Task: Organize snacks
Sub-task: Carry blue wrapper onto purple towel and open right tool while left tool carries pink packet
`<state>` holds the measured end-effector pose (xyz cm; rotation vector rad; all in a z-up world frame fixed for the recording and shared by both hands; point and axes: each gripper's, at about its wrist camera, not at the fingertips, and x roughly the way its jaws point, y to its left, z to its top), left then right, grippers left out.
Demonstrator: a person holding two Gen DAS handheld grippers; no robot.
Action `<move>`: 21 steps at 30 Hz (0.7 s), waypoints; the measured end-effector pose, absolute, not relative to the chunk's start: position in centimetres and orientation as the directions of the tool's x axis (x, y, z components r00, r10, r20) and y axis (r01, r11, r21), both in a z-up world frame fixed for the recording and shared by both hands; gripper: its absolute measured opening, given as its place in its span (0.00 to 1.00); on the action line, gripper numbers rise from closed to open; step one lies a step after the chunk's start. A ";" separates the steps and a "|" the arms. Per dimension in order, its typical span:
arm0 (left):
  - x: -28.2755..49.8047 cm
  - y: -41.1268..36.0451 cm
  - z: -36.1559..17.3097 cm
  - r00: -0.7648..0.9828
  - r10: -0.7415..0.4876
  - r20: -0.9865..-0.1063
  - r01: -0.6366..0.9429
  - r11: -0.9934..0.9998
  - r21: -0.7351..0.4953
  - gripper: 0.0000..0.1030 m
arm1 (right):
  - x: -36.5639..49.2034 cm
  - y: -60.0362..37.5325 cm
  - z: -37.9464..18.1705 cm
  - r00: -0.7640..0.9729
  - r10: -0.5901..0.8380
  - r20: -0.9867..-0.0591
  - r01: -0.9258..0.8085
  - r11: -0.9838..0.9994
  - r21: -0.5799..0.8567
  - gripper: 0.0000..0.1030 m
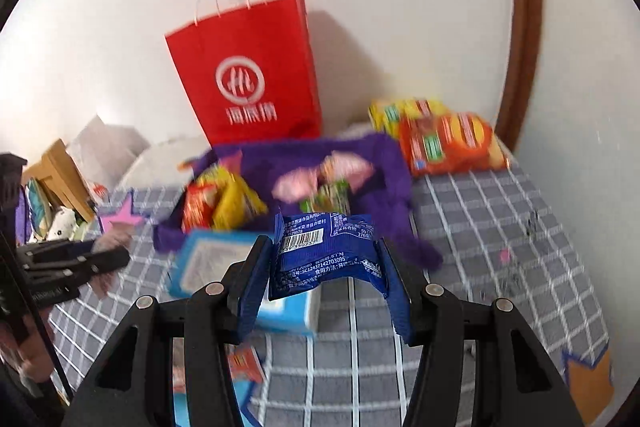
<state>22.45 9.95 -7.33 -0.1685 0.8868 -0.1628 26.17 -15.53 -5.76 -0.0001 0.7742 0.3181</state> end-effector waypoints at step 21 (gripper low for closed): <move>33.1 10.7 -3.3 0.698 -0.200 -0.688 -0.003 0.960 -0.281 0.35 | 39.7 -9.1 -3.2 0.606 0.392 -0.692 -0.355 0.912 0.206 0.51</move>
